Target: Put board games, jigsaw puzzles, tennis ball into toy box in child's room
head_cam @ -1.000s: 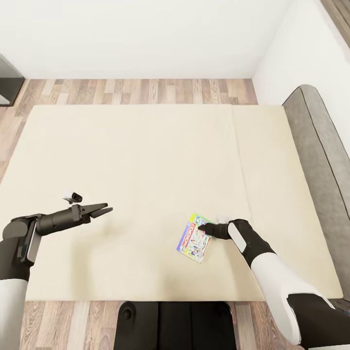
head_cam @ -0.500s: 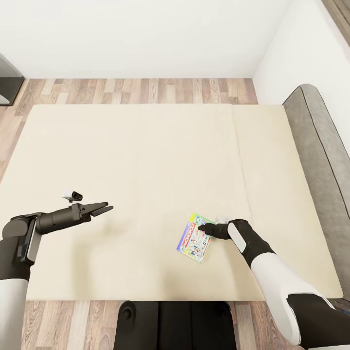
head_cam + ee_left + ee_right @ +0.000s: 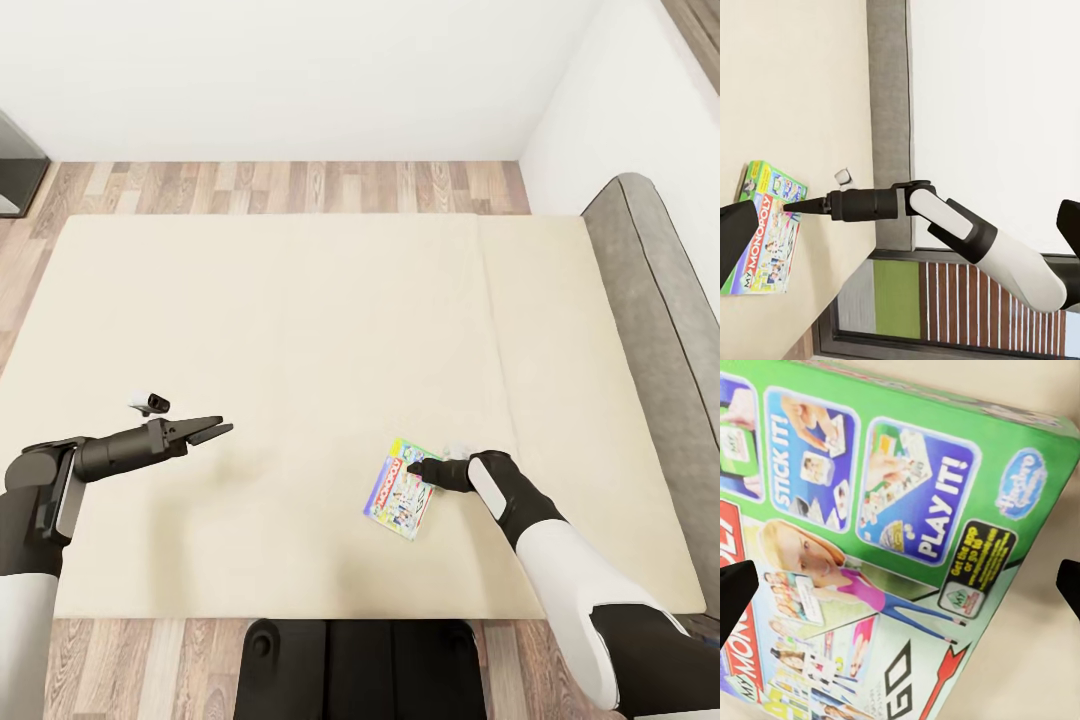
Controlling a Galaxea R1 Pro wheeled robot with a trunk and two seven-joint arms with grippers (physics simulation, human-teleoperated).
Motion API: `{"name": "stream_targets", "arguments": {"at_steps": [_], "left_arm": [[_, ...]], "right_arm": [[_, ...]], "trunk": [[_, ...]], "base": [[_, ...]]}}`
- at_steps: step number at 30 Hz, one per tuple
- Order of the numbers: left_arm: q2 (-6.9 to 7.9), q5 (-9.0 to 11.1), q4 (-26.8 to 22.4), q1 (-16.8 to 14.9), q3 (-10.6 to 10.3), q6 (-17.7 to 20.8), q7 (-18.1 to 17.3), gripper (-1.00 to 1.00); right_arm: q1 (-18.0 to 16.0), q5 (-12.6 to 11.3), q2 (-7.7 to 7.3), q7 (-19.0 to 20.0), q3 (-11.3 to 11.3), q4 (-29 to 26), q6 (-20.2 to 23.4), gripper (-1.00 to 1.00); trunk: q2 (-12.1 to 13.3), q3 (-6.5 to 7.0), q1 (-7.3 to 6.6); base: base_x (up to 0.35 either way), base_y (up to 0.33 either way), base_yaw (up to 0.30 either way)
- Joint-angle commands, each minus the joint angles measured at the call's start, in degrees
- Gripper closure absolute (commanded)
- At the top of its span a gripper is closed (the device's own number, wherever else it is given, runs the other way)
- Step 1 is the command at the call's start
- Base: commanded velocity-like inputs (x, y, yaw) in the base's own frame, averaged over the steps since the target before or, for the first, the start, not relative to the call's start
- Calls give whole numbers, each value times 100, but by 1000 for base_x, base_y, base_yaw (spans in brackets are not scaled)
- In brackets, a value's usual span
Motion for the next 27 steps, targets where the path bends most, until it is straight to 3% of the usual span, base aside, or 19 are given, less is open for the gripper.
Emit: {"name": "stream_targets", "arguments": {"at_steps": [1,27], "left_arm": [[1,-6,-1,-2,0,61,-25,-100],[1,-10,-1,-2,0,59,-25,-100]], "right_arm": [[-1,19,-1,17,6,-6,23,-100],[-1,18,-1,17,13,-6,21,-100]], "trunk": [[-9,-6,3],[-9,-6,3]], "base": [[0,0,0],[0,0,0]]}}
